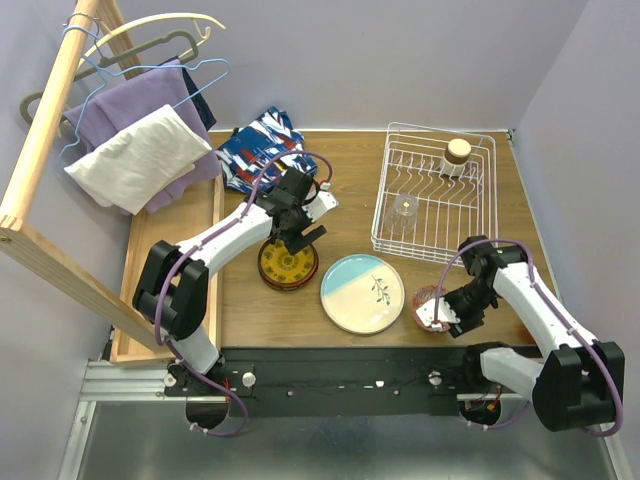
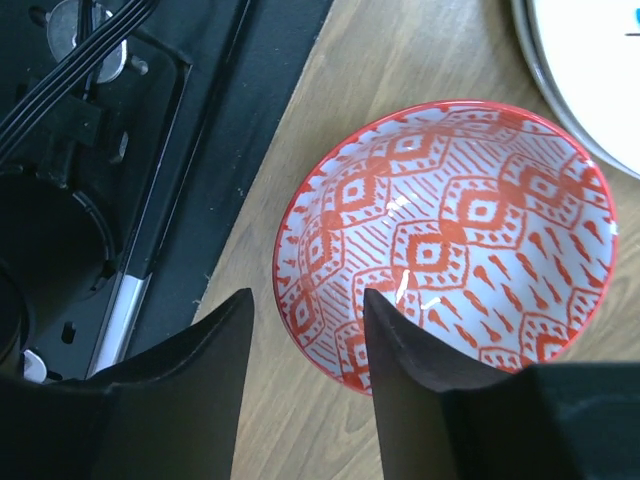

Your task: Load the mixed dishes into the dish rack

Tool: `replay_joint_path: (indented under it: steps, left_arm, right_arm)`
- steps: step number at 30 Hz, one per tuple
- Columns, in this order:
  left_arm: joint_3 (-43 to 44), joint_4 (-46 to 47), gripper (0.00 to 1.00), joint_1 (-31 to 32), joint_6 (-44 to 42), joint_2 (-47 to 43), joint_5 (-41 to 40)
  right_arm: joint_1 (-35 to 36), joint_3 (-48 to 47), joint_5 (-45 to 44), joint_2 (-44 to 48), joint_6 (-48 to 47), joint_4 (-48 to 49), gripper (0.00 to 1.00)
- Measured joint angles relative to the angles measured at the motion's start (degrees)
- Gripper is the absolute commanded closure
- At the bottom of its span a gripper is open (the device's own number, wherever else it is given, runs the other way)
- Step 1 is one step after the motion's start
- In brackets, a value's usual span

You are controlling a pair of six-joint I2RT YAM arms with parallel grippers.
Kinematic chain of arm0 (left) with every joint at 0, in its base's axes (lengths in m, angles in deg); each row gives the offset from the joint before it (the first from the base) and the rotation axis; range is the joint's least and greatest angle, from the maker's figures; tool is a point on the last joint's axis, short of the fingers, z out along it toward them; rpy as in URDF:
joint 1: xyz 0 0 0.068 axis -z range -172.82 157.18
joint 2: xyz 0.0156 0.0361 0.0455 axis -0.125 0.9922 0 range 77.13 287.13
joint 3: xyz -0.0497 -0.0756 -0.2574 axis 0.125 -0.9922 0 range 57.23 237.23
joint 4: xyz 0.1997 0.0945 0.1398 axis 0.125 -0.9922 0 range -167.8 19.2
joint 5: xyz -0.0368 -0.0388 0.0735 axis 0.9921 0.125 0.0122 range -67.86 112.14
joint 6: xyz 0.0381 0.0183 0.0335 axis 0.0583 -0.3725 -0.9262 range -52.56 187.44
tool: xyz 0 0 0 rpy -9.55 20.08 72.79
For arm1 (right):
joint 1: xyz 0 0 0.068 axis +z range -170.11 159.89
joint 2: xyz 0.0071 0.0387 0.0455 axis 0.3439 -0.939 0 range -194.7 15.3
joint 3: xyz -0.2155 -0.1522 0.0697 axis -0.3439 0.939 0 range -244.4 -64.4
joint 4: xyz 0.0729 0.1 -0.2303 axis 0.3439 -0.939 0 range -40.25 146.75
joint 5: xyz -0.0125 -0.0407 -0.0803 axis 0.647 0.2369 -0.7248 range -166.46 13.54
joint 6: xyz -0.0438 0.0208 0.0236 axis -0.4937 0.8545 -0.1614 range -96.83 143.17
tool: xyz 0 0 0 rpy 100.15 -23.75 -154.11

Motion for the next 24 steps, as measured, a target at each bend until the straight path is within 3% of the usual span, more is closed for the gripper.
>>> replay_joint_path:
  steps: [1, 11, 15, 24]
  left_arm:
    - [0.0, 0.0, 0.01, 0.0, 0.0, 0.1, 0.0]
    - [0.0, 0.4, 0.01, 0.0, 0.7, 1.6, 0.0]
    - [0.7, 0.4, 0.01, 0.0, 1.1, 2.4, 0.1]
    - [1.2, 1.1, 0.01, 0.0, 1.6, 2.4, 0.9]
  right_arm:
    - [0.0, 0.0, -0.1, -0.4, -0.2, 0.0, 0.54]
    - [0.0, 0.0, -0.9, -2.1, -1.2, -0.2, 0.78]
    - [0.1, 0.0, -0.8, -2.0, -1.5, -0.2, 1.00]
    - [0.2, -1.7, 0.3, 2.6, -2.2, -0.1, 0.99]
